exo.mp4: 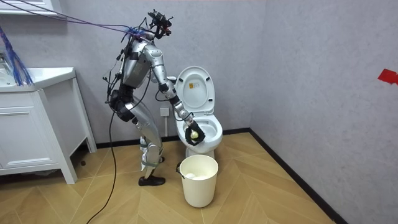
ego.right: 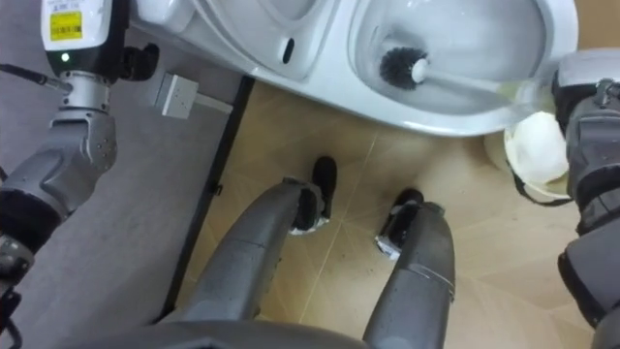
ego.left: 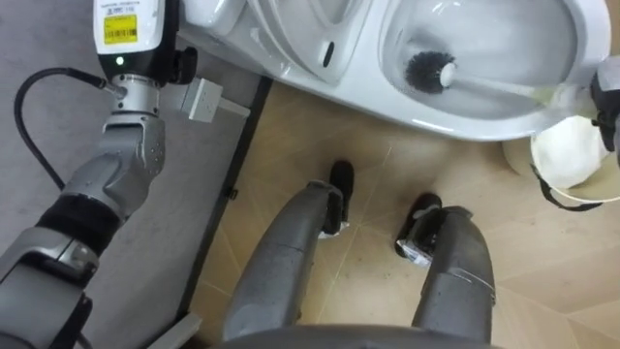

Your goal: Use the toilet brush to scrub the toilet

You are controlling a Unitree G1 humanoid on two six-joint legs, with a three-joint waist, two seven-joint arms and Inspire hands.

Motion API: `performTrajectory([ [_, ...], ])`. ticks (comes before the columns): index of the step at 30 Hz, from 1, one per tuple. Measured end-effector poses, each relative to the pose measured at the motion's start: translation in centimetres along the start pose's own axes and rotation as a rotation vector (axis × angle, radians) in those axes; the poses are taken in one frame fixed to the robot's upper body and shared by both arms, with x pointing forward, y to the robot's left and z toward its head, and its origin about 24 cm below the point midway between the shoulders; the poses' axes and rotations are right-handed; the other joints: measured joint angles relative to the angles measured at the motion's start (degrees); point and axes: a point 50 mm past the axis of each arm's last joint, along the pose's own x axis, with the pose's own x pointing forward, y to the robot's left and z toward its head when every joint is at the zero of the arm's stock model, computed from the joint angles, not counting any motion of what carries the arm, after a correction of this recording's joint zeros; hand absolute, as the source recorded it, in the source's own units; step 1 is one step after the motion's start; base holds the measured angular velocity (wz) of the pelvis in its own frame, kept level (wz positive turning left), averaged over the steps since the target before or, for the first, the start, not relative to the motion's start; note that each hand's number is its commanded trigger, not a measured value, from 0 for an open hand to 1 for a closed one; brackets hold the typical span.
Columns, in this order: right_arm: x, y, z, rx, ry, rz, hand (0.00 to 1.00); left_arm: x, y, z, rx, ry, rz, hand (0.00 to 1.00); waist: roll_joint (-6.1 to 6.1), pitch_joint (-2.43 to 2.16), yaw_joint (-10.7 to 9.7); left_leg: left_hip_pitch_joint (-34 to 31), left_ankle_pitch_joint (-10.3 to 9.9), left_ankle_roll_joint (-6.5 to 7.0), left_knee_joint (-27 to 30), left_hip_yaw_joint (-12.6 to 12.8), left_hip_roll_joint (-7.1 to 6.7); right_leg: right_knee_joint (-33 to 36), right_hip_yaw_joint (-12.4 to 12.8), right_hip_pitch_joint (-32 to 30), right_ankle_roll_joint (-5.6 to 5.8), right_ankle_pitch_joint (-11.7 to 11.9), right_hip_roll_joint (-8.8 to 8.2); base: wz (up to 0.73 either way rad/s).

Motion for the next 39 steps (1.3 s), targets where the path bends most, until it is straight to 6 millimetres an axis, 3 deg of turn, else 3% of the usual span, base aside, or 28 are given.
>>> performTrajectory([
  [7,-0.2,0.2,0.3,-0.001,-0.009,-0.034,1.00,0.3,-0.1,0.3,-0.015,-0.001,-0.004,0.00,0.02,-0.01,1.0,-0.1,0.0,0.05,-0.4,0.1,0.02,0.0,0.1,-0.1,0.02,0.1,0.05,-0.02],
  [10,-0.5,1.2,1.0,0.134,0.013,0.012,1.00,0.3,0.0,0.7,-0.025,-0.013,0.000,0.00,0.14,-0.04,1.2,-0.1,0.0,0.02,-0.8,0.0,-0.08,-0.3,0.0,-0.1,0.11,0.0,0.14,0.05],
  [14,-1.0,2.8,4.0,0.528,0.078,0.159,1.00,0.3,0.0,0.9,-0.029,-0.020,0.009,0.00,0.28,-0.02,1.1,0.0,0.2,-0.11,-1.7,-0.5,-0.09,-1.2,-0.1,0.3,0.25,-0.1,0.61,0.06],
  [18,-1.4,3.8,5.5,1.017,0.196,0.284,1.00,0.5,0.3,0.9,-0.018,-0.008,0.036,0.00,0.50,0.00,0.6,-0.1,0.2,-0.14,-1.9,-0.6,0.07,-1.8,0.0,0.3,0.31,-0.1,1.00,0.02],
  [21,-1.5,3.8,6.2,1.191,0.198,0.314,1.00,0.8,0.5,0.8,-0.015,0.003,0.049,0.00,0.55,0.03,-0.4,-0.2,0.2,-0.12,-1.9,-0.7,0.02,-1.7,0.0,0.3,0.36,-0.1,0.91,0.00],
  [29,-1.6,3.7,7.0,1.359,0.199,0.351,1.00,1.1,0.7,0.8,-0.016,0.006,0.058,0.00,0.52,0.04,-1.8,-0.6,0.2,-0.11,-1.6,-0.7,0.08,-1.3,0.2,-0.3,0.35,-0.1,0.82,0.00],
  [35,-1.8,3.6,8.2,1.416,0.177,0.370,1.00,1.1,0.7,0.8,-0.013,0.007,0.064,0.00,0.52,0.03,-2.2,-0.9,0.2,-0.10,-0.7,-0.5,0.78,-1.1,0.2,-0.3,0.29,0.1,1.16,-0.02],
  [39,-1.7,3.2,8.3,1.431,0.165,0.354,1.00,1.1,0.9,0.8,0.004,-0.006,0.090,0.00,0.56,0.00,-2.7,-1.8,0.4,0.12,-0.6,-0.6,0.50,-0.9,0.0,-1.1,0.33,0.4,0.93,0.02],
])
